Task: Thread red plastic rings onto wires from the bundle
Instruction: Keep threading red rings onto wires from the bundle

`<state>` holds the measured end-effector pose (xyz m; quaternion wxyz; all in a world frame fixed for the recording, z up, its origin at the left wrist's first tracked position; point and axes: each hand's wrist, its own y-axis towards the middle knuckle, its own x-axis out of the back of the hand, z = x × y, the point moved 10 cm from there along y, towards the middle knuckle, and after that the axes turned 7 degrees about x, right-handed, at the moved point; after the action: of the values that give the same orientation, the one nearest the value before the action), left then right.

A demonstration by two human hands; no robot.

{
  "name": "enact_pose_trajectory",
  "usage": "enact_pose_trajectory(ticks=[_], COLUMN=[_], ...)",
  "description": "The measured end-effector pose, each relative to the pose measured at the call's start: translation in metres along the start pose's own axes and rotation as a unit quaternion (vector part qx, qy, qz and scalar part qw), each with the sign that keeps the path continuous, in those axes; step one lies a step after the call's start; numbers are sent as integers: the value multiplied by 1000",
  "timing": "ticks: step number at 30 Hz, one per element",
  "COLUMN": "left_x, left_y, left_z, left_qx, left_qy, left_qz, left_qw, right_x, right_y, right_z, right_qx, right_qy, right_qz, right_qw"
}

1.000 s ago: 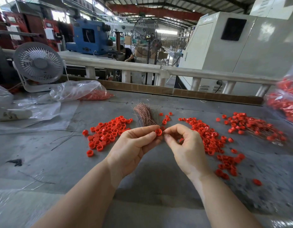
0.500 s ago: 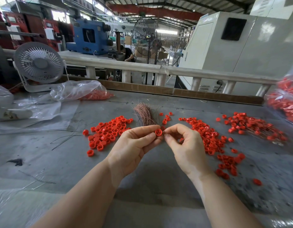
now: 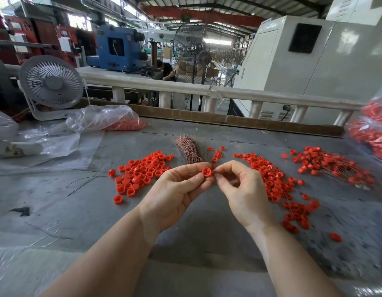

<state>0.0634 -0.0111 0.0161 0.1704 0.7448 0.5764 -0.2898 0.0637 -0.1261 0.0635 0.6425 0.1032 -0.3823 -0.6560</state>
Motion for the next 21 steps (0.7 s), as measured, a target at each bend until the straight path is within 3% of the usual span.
enact_pose_trajectory(ticks=[12, 21], left_x=[4, 7], left_y=[2, 2], left_z=[0, 0], left_qx=[-1, -3], left_qy=[-49, -80], left_qz=[-22, -29], left_qw=[999, 996], right_x=[-1, -4], right_y=[-2, -3], right_z=[19, 25], right_qx=[115, 142], right_qy=[-123, -163], right_qz=[-11, 4], right_qw=[986, 976])
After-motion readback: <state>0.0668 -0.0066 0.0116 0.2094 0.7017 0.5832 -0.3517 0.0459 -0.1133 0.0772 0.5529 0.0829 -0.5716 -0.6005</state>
